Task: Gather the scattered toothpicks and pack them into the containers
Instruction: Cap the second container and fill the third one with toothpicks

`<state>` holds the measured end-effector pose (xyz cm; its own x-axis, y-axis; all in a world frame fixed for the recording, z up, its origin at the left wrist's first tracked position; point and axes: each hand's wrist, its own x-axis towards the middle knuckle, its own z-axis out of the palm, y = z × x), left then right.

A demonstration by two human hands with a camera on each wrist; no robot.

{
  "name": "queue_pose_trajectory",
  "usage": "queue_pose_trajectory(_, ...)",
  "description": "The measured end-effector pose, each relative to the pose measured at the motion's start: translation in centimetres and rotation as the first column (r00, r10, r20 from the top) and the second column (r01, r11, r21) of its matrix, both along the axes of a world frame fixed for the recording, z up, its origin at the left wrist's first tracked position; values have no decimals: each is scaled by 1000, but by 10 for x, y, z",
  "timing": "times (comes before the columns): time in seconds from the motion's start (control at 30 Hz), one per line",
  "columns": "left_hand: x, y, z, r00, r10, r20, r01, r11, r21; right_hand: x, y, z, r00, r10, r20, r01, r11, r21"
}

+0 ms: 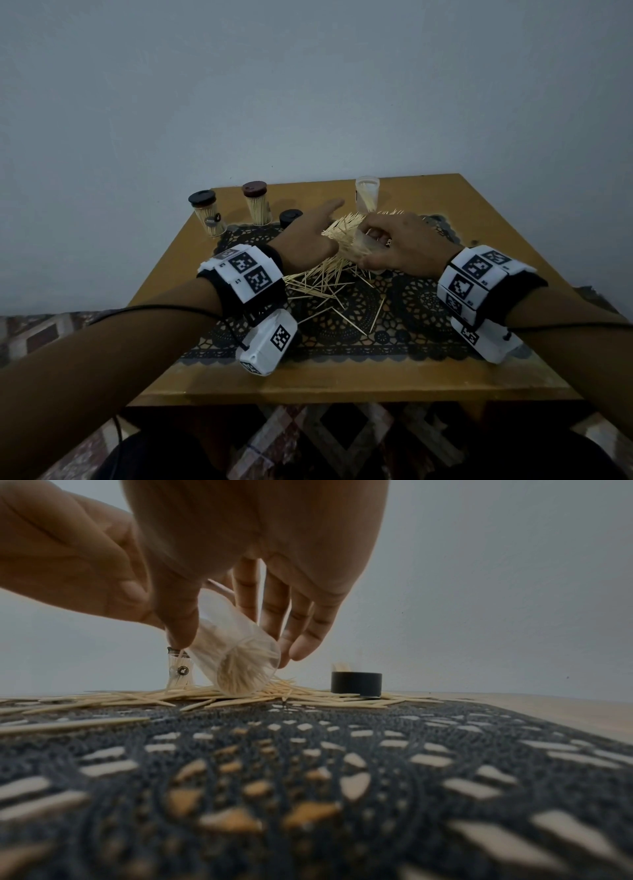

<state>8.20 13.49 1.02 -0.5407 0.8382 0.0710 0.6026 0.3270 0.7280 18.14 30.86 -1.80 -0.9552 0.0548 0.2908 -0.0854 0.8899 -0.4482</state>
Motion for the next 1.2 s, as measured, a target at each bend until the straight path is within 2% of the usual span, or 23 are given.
queue_pose_trajectory(0.07, -1, 0, 0, 991, -61, -118, 54, 997, -59, 0, 0, 0, 1000, -12, -21, 12, 1000, -4)
queue_pose_trajectory(0.17, -6, 0, -5, 991, -2, -136, 3, 1000, 7, 1, 1, 1, 996, -71, -57, 71, 997, 8)
queue_pose_trajectory(0.23, -4, -2, -5, 996, -3, -91, 6, 1000, 27, 1, 1, 2, 996, -77, -52, 78, 997, 23)
queue_pose_trajectory(0.33, -2, -4, -6, 995, -91, 45, 90, 996, 22, 1, 1, 0, 998, -61, -29, 62, 997, 48)
queue_pose_trajectory(0.37, -1, -4, -6, 995, -95, 40, 93, 995, 34, 0, 1, 0, 997, -67, -32, 68, 997, 43)
queue_pose_trajectory(0.43, -1, -6, -5, 993, -34, -115, 42, 997, 64, 0, 3, 0, 995, -92, -44, 94, 995, 43)
queue_pose_trajectory(0.5, 7, -11, -1, 951, 3, -309, 16, 998, 59, -1, 5, -1, 987, -151, -53, 154, 987, 46)
queue_pose_trajectory(0.57, 22, -17, 5, 896, -143, -421, 116, 989, -89, -1, 8, -1, 974, -220, -54, 223, 973, 55)
queue_pose_trajectory(0.63, 42, -21, 3, 792, -426, -437, 280, 890, -360, -1, 9, -1, 964, -262, -46, 265, 962, 73)
queue_pose_trajectory(0.7, 56, -22, -8, 652, -652, -387, 381, 723, -576, -2, 9, -1, 961, -274, -32, 276, 957, 87)
queue_pose_trajectory(0.77, 60, -23, -22, 524, -773, -357, 379, 587, -716, -1, 9, -1, 961, -274, -18, 275, 957, 92)
queue_pose_trajectory(0.8, 57, -24, -28, 479, -797, -369, 364, 563, -742, -1, 9, -1, 961, -275, -14, 275, 957, 88)
queue_pose_trajectory(0.97, 25, -35, -28, 370, -764, -528, 236, 627, -743, -1, 8, -1, 962, -272, -11, 272, 958, 87)
queue_pose_trajectory(1.03, 15, -40, -24, 384, -741, -551, 215, 651, -728, 0, 7, 0, 964, -267, -3, 267, 960, 84)
queue_pose_trajectory(1.13, 9, -43, -24, 380, -652, -656, 255, 756, -603, 0, 6, 1, 964, -268, 1, 267, 961, 75)
queue_pose_trajectory(1.2, 18, -40, -28, 375, -630, -680, 296, 777, -556, 1, 6, 2, 963, -271, 0, 270, 959, 84)
